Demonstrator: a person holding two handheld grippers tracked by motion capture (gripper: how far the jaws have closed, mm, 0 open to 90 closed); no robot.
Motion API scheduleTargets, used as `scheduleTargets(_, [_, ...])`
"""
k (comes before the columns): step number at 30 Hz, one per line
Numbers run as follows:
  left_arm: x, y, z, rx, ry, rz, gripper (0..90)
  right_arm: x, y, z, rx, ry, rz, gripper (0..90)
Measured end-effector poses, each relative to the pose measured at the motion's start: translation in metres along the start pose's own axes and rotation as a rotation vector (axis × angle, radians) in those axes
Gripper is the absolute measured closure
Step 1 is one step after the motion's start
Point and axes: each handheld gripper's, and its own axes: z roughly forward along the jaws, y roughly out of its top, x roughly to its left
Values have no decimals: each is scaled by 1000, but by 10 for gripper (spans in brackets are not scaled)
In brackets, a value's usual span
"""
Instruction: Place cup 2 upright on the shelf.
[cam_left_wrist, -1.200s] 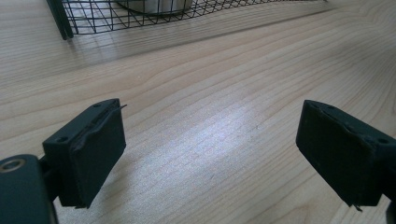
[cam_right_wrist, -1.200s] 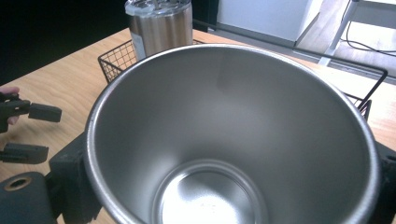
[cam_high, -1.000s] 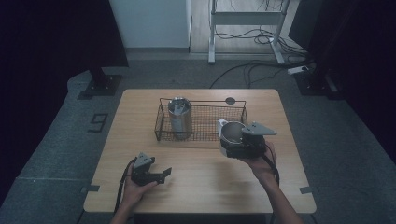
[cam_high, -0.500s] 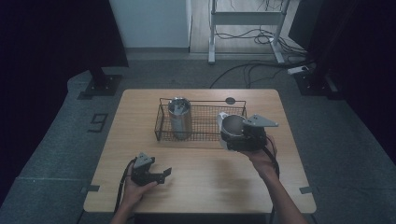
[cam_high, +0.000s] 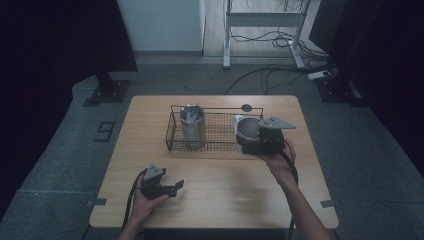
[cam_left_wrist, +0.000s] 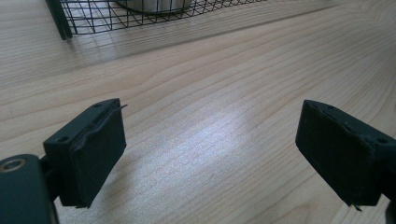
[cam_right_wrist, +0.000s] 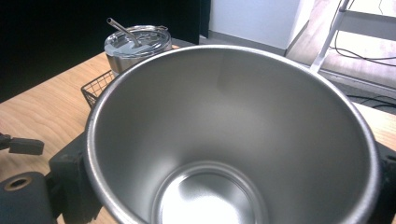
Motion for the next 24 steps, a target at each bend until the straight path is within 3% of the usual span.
scheduleTargets(24, [0, 0, 0, 0, 0, -2, 88, -6, 20, 19, 9, -22, 0, 71])
